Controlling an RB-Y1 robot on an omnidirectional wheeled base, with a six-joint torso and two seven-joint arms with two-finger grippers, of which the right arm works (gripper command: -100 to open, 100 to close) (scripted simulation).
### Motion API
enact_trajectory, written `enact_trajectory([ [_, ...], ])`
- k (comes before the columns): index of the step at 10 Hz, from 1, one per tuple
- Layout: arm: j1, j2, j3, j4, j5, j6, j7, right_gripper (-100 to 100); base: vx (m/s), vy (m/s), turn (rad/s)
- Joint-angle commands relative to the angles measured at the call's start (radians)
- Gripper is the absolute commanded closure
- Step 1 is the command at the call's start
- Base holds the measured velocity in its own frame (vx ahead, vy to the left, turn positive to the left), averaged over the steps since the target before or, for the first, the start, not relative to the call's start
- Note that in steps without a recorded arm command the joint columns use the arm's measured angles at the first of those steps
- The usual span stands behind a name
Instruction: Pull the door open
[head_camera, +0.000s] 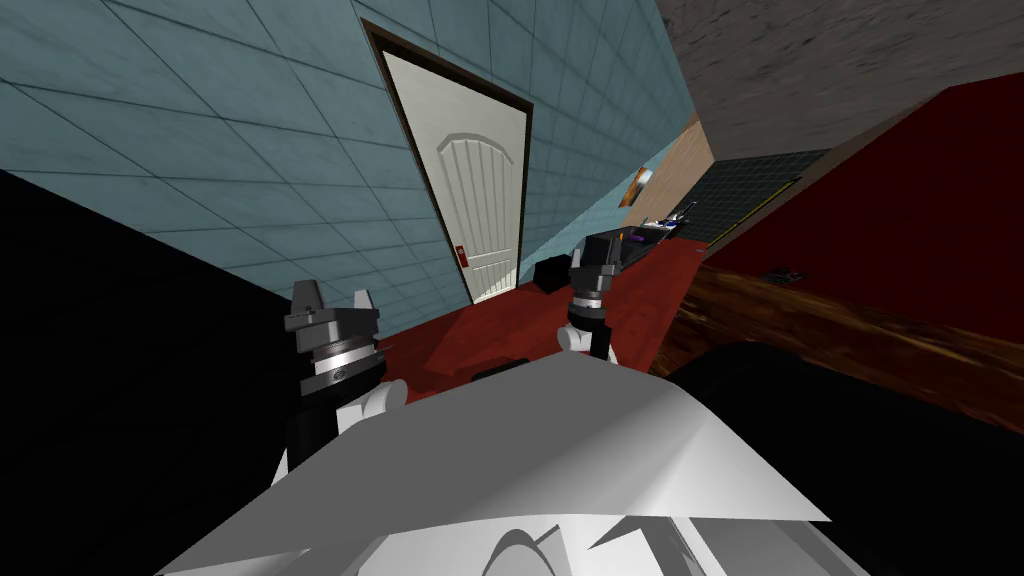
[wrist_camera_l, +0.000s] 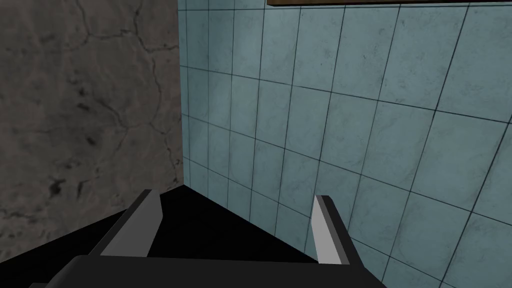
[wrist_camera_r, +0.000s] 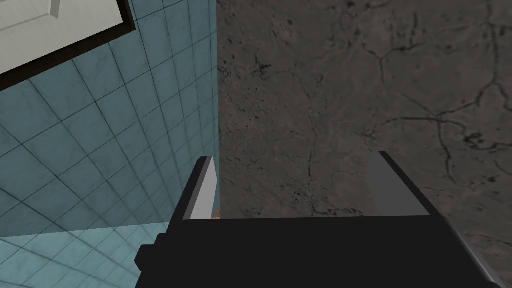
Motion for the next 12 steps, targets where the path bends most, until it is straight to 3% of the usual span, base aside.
enact_trajectory([
  [1, -0.015, -0.011, 0.001, 0.028, -0.016, 0.002, -0.013, -100, 0.039, 0.002, 0.096],
  [12, -0.142, -0.073, 0.007, 0.27, -0.153, 0.017, -0.127, -100, 0.094, 0.015, 0.1],
])
